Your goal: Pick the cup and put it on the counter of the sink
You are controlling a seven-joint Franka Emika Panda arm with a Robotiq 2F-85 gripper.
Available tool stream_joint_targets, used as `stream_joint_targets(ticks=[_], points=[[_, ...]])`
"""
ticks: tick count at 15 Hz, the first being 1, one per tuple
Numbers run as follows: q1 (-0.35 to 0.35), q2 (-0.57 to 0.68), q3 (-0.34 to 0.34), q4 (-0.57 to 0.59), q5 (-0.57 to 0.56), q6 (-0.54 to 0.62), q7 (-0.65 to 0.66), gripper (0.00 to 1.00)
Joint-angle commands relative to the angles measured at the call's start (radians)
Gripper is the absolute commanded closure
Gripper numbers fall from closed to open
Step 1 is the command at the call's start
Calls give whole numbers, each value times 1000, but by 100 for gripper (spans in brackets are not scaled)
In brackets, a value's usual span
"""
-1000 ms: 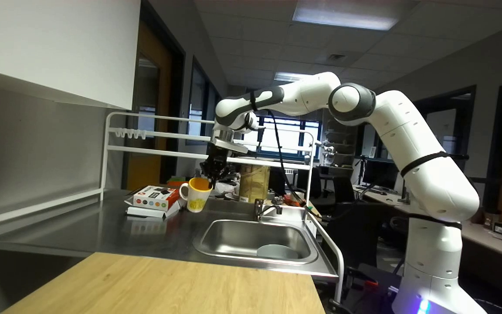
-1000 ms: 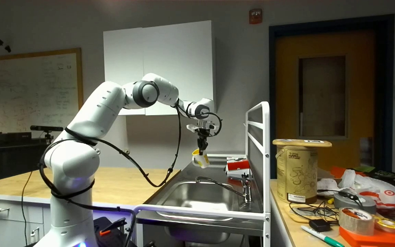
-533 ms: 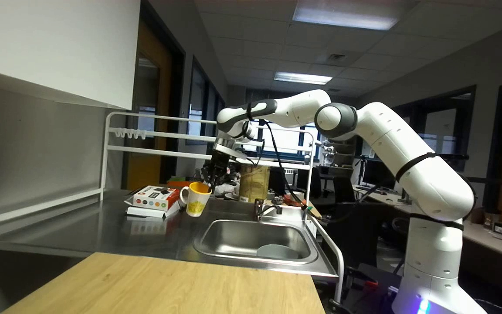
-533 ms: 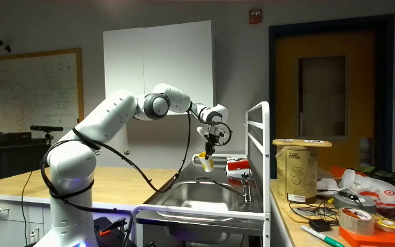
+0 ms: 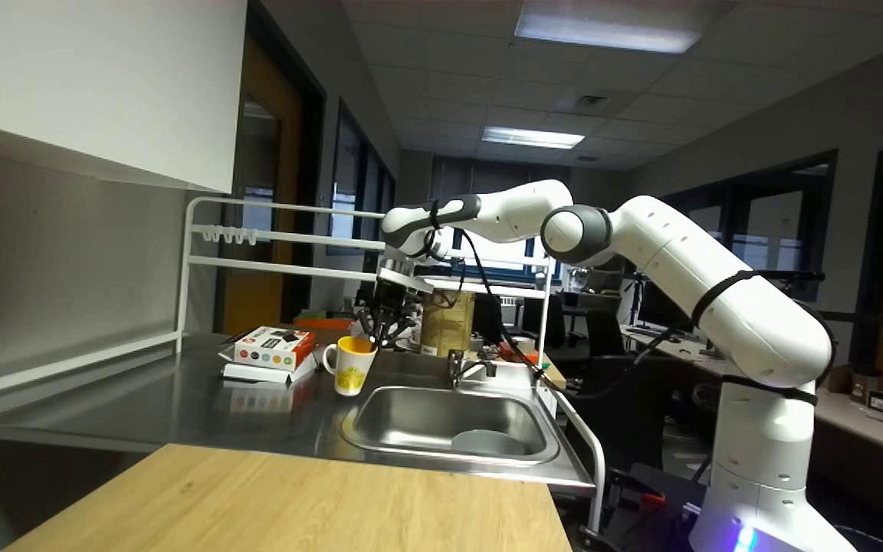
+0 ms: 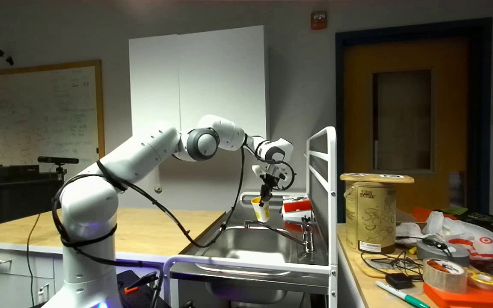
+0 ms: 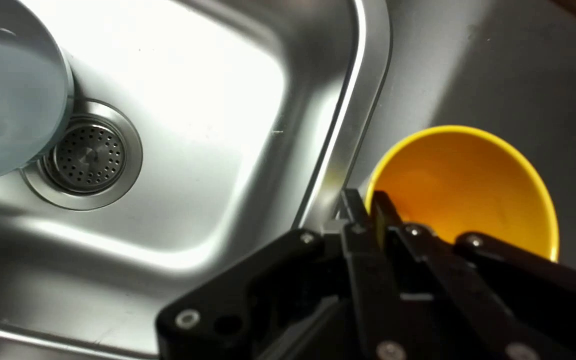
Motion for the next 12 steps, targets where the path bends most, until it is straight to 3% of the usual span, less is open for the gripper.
stream_joint_targets(ticks=[1, 9, 10, 12], points=[[-10, 68, 15, 113, 8, -61, 54, 94], [-13, 166, 22, 241, 3, -158, 87, 94], [-14, 173, 24, 255, 3, -169, 89, 68], [-7, 184, 11, 272, 11, -195, 91, 62]])
